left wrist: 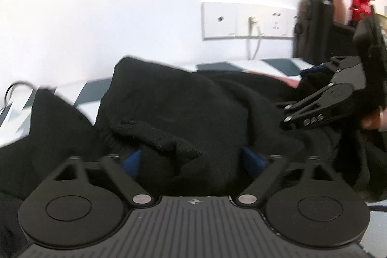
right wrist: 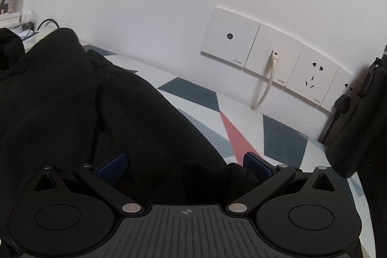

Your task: Fold clothes

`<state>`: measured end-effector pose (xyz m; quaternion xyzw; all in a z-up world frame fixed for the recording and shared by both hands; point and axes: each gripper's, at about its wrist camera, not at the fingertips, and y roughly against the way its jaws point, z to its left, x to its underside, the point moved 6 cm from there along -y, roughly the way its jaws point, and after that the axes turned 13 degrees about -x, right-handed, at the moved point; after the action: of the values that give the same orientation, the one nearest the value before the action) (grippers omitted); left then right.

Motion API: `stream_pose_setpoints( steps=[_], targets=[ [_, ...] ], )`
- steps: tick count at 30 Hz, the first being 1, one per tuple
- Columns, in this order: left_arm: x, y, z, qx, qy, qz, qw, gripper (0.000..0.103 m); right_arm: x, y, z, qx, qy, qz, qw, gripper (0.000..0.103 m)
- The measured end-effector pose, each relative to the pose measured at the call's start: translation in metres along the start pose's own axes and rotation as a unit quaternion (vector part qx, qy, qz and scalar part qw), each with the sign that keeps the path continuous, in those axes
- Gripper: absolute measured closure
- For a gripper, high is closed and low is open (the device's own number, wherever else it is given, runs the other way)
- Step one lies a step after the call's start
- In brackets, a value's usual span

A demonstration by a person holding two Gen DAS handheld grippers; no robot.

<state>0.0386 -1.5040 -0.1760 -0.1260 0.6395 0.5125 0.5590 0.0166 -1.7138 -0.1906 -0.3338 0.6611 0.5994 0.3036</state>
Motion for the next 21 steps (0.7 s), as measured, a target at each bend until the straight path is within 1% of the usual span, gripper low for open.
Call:
stream_pose_setpoints(
  steps=[1,2,3,4,5,6,7,8,9,11,13,15,18,21],
  targets=[
    [-0.003,0.002,0.0,0.008,0.002,-0.004,1.0,0.049,0.0,0.001,0.001,-0.004,0.003,-0.002,1.0,0.006],
    [-0.006,0.004,0.001,0.013,0.008,-0.006,0.9999,0.06,0.0,0.001,0.001,-0.005,0.006,-0.003,1.0,0.01],
    [-0.006,0.008,0.004,0.019,0.015,-0.009,0.9997,0.065,0.001,0.001,0.003,-0.006,0.012,-0.004,1.0,0.019],
    [-0.006,0.012,0.007,0.025,0.023,-0.012,0.9994,0.076,0.001,0.002,0.004,-0.008,0.018,-0.005,1.0,0.024],
    [-0.006,0.016,0.011,0.03,0.03,-0.016,0.999,0.08,0.001,0.002,0.006,-0.009,0.022,-0.006,1.0,0.036],
    [-0.006,0.02,0.014,0.036,0.038,-0.019,0.9985,0.081,0.001,0.003,0.007,-0.009,0.027,-0.007,1.0,0.049],
    [-0.003,0.026,0.018,0.04,0.043,-0.021,0.998,0.083,0.002,0.003,0.008,-0.003,0.031,-0.007,0.999,0.057],
    [0.001,0.032,0.022,0.045,0.048,-0.024,0.9976,0.084,0.001,0.004,0.008,0.0,0.033,-0.008,0.999,0.068],
    [0.005,0.038,0.026,0.049,0.053,-0.026,0.997,0.084,0.001,0.004,0.008,0.004,0.036,-0.009,0.999,0.073],
    [0.013,0.051,0.032,0.061,0.062,-0.027,0.9959,0.085,0.001,0.006,0.007,0.006,0.034,-0.012,0.999,0.08],
    [0.024,0.064,0.035,0.076,0.069,-0.023,0.9944,0.086,0.001,0.007,0.005,0.006,0.029,-0.015,0.999,0.081],
    [0.034,0.077,0.037,0.092,0.076,-0.02,0.9927,0.086,0.002,0.008,0.002,0.009,0.022,-0.016,1.0,0.086],
    [0.049,0.097,0.041,0.115,0.087,-0.015,0.9895,0.086,0.003,0.006,0.001,0.014,0.025,-0.012,1.0,0.086],
    [0.064,0.109,0.035,0.127,0.071,-0.009,0.9894,0.087,0.004,0.005,0.003,0.022,0.032,0.001,0.999,0.086]
  ],
)
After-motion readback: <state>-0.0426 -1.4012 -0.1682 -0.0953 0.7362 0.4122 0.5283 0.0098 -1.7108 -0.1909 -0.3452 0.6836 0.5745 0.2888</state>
